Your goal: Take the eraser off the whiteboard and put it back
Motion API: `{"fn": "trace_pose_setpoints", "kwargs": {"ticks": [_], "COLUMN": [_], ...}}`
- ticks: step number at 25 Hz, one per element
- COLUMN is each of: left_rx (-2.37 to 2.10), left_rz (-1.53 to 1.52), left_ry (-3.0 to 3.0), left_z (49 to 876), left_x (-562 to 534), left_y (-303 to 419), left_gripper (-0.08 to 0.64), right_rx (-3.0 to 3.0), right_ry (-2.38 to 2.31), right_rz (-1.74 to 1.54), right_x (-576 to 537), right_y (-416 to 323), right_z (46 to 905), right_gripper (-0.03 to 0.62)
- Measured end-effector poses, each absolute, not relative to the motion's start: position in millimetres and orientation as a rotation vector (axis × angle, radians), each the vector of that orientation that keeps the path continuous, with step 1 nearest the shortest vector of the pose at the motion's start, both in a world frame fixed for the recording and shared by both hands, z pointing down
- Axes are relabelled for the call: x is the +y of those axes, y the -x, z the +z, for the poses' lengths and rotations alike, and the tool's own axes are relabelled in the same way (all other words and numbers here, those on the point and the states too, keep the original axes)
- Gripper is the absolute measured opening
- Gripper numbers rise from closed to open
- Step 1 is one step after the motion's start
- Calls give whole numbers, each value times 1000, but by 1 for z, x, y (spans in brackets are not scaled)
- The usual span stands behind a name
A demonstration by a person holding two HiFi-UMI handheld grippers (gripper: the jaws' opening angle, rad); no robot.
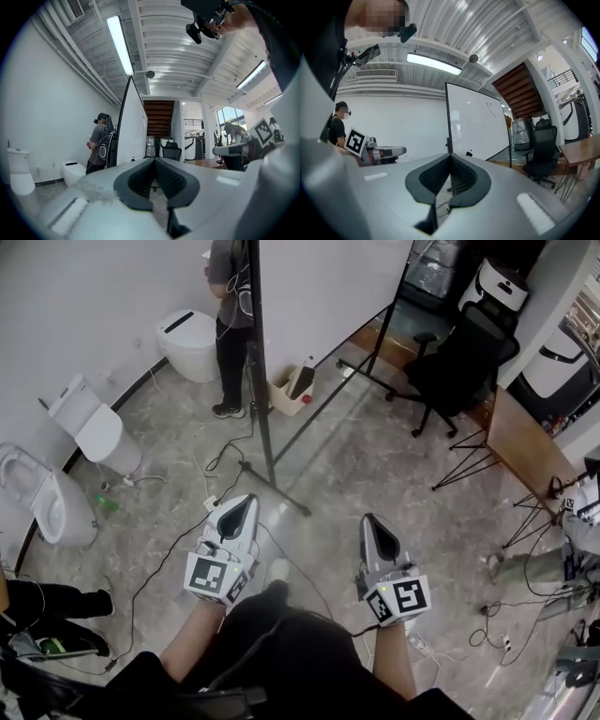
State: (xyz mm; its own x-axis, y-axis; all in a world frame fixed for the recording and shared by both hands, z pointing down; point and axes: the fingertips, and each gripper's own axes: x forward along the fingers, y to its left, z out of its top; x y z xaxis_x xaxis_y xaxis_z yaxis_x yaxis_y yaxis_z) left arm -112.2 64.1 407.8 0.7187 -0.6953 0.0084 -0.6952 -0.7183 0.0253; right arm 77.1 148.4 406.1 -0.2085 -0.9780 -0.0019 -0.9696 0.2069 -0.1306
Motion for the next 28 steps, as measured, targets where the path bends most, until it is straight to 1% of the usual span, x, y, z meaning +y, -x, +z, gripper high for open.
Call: {"fn": "trace_pose_setpoints", "kwargs": {"ticks": [7, 19, 28], "left_rx": [-1125, -1062, -1064], "left_rz": [-3, 8, 7], "left_ry": [-2897, -2891, -2860], "left_z": [405, 415, 423], "left_x": [0, -89, -130], "left_y": [104, 101, 93], "left_gripper": [5, 5, 5], "right_rx": [2397, 2356, 2376], "right_ry": [1908, 1935, 1926], "right_rz": [-133, -152, -186], "right_x": [82, -2, -46], "right_y": [-67, -67, -75], "right_z": [393, 396, 399], "right_gripper": [9, 9, 9]}}
